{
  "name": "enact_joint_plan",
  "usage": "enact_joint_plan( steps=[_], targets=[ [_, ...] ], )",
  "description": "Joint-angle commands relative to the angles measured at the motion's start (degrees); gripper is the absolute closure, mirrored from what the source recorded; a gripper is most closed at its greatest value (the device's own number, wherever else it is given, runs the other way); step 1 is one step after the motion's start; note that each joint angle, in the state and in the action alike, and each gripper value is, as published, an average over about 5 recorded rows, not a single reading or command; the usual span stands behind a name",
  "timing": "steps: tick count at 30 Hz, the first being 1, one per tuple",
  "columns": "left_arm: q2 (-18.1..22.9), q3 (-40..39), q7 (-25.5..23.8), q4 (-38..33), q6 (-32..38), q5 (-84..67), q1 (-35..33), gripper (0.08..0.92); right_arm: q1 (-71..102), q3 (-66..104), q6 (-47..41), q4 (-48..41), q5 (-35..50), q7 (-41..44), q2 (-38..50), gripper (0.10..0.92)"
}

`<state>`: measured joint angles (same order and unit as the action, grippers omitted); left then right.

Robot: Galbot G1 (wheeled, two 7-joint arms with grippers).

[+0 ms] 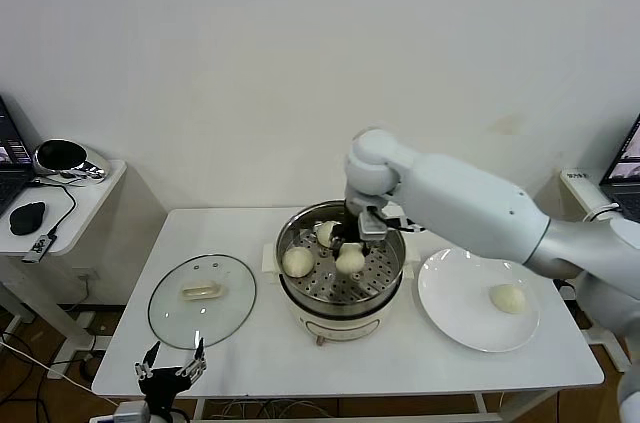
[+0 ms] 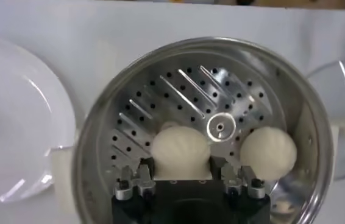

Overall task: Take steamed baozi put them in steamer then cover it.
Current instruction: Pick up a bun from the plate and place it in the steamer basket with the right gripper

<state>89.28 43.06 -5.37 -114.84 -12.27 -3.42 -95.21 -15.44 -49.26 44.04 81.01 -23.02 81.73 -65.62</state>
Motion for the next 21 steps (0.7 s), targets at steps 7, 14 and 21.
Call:
enact_joint_plan(
  steps=[7, 14, 21],
  targets=[
    [0.04, -0.07, -0.03, 0.07, -0.06, -0.2, 0.18, 0.177, 1.46, -3.15, 1.24, 6.5, 0.42, 0.09, -0.45, 0.465],
    [0.08, 0.01, 0.02, -0.22, -0.03, -0.27, -0.21, 0.177, 1.98, -4.68, 0.0, 7.31, 2.04, 0.12, 0.11, 0.467],
    [0.36, -0.08, 0.08, -0.11, 0.01, -0.23, -0.32, 0.177, 2.78, -5.28, -0.69, 6.61, 1.92, -0.68, 0.95, 0.465]
  ],
)
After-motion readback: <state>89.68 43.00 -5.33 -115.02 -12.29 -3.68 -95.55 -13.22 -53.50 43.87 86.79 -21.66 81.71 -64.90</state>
